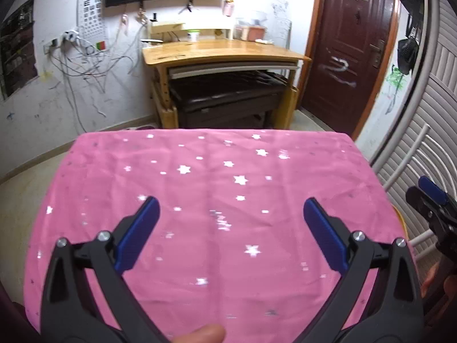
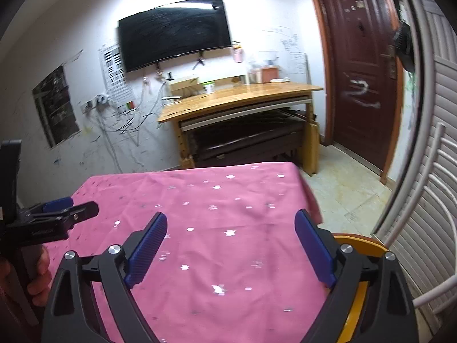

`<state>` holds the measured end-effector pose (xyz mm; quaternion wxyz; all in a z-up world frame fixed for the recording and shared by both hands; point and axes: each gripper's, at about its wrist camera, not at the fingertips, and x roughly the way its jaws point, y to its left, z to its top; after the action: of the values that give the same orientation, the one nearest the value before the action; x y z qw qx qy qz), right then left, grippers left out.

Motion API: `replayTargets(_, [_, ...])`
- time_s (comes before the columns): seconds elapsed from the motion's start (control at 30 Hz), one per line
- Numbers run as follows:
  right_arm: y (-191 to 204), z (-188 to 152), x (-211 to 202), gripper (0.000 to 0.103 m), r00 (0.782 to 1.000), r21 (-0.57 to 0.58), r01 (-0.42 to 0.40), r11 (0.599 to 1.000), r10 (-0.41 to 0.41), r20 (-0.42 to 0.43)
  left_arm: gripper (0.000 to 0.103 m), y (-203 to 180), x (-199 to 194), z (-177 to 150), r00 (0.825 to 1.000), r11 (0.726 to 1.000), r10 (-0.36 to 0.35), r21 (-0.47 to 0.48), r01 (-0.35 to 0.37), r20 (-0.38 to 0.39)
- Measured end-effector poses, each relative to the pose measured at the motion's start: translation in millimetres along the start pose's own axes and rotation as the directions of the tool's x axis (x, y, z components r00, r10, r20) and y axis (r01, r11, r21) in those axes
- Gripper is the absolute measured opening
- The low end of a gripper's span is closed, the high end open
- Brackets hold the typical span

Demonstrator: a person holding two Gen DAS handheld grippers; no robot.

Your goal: Collect trash

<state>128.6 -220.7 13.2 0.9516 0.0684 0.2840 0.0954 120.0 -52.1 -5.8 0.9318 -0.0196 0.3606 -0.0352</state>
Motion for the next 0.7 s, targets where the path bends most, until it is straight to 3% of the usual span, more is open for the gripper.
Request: replayTargets(0.7, [73.3,-8.9,34.9,0.085,0.994,-0.115,-0.071,0.991,0.061,-0.087,0.096,69.4,-5.4,-26.7,0.999,0.997,0.036,-0.065,-0.036,0.005])
